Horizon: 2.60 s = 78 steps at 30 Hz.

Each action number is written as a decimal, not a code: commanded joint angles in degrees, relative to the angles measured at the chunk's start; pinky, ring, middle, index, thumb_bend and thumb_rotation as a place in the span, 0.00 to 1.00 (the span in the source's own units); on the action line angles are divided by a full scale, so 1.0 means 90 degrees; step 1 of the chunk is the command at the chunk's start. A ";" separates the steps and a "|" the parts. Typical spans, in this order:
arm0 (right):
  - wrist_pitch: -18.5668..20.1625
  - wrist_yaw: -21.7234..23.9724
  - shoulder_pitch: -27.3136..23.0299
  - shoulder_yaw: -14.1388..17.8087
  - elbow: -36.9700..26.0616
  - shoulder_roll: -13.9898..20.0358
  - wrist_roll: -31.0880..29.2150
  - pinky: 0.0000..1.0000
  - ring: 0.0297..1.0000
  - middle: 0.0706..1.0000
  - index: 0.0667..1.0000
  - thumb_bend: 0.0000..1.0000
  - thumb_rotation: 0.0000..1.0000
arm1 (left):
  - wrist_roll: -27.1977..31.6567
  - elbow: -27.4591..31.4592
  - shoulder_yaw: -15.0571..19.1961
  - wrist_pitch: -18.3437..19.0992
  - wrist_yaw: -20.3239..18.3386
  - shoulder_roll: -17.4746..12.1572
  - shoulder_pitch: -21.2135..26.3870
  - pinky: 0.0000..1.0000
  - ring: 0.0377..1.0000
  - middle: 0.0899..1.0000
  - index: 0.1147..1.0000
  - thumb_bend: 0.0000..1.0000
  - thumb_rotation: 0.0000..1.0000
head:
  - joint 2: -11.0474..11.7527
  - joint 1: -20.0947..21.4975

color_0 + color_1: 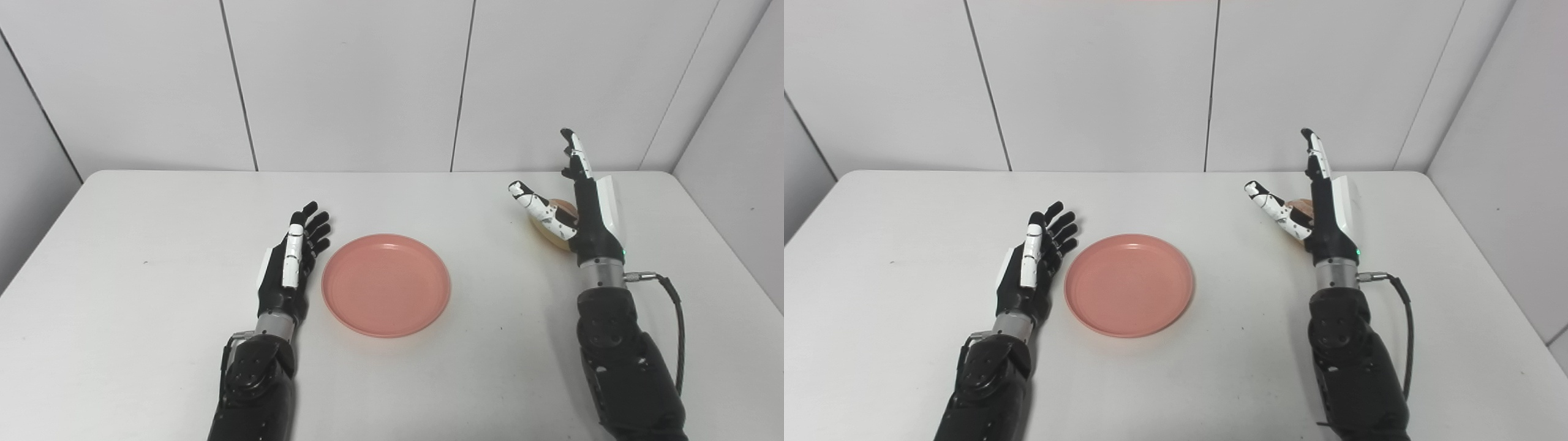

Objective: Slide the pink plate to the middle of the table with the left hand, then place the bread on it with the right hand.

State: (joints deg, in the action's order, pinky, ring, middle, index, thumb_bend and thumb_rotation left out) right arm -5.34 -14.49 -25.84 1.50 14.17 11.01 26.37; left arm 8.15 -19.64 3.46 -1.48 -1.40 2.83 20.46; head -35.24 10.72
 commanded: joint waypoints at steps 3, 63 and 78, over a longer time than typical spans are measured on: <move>0.0222 -0.0366 -0.0386 -0.0019 0.0069 0.0292 0.0493 0.79 0.90 0.94 0.93 0.68 0.67 | 0.0132 -0.0067 0.0019 -0.0043 -0.0148 -0.0031 0.0133 0.90 0.89 0.88 0.87 0.53 1.00 | -0.0001 0.0077; -0.0425 -0.1749 -0.0983 -0.0710 0.2886 0.0757 0.0358 0.47 0.57 0.62 0.67 0.44 0.00 | 0.0070 0.0182 -0.0144 0.0052 -0.0163 -0.0026 0.0091 0.91 0.90 0.88 0.87 0.53 1.00 | -0.0260 -0.0003; -0.0661 -0.2177 -0.0954 -0.0710 0.2603 0.0713 0.0348 0.42 0.47 0.52 0.46 0.49 0.13 | -0.0006 0.0159 -0.0212 0.0075 -0.0163 -0.0032 0.0096 0.91 0.90 0.88 0.88 0.54 1.00 | -0.0275 -0.0099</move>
State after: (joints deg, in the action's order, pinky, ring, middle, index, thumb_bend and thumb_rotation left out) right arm -7.61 -32.22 -31.98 -5.24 40.27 17.06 29.54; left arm 8.55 -18.90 1.90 -0.91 -2.42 2.55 20.42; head -37.79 9.85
